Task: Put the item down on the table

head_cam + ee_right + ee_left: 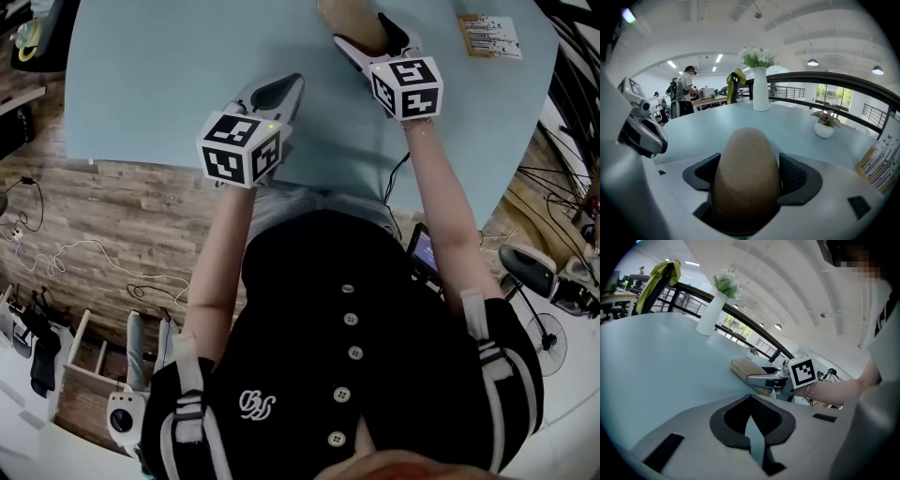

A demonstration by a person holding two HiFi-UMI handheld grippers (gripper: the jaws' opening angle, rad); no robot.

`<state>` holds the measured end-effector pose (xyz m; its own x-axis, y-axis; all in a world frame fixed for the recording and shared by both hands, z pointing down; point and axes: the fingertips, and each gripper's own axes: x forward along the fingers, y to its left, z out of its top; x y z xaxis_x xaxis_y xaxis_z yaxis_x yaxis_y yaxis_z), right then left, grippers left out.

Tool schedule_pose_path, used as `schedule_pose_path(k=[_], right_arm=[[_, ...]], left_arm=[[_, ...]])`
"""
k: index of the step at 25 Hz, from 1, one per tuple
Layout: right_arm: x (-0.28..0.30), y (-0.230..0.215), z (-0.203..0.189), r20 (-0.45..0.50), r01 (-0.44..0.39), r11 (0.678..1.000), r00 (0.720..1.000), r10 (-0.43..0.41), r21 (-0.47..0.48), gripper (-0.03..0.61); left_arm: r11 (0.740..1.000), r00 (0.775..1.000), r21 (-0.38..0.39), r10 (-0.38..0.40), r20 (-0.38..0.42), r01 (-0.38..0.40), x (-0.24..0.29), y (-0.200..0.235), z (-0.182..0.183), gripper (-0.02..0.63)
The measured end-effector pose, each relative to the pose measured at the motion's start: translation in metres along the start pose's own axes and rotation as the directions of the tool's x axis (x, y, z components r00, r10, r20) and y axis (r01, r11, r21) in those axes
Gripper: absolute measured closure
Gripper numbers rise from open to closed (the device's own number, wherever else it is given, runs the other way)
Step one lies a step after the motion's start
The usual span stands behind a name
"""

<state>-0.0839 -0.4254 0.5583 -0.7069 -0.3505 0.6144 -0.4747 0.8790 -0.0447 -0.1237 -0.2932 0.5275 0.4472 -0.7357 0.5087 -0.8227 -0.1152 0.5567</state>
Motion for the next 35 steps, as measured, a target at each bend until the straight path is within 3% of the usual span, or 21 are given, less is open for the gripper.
schedule_pose_path(k=[12,17,23,35], right_arm=[[-0.006,0.007,0.008,0.023,0.002,1.000,1.000,-0.002,0.003,0.156],[-0.026,0.010,0.018,0.061,0.001,1.000,0.998,-0.001,0.015,0.160],[-0.050,0.013,0.030,0.140,0.008,0.999,0.990,-0.013,0.037,0.241],[-0.108,0.034,0.076,0.307,0.001,0.991,0.951,-0.042,0.133,0.305]], left_arm=[[0.999,0.999,0.030,-0.020,-0.026,0.021,0.000,-0.006,-0.002,0.604],[0.995,0.997,0.076,-0.063,-0.052,0.066,0.000,-0.017,0.003,0.604],[0.986,0.996,0.143,-0.076,-0.035,0.080,-0.004,-0.021,0.015,0.604],[0.964,0.994,0.244,-0.108,-0.002,0.106,-0.019,-0.039,0.058,0.604]])
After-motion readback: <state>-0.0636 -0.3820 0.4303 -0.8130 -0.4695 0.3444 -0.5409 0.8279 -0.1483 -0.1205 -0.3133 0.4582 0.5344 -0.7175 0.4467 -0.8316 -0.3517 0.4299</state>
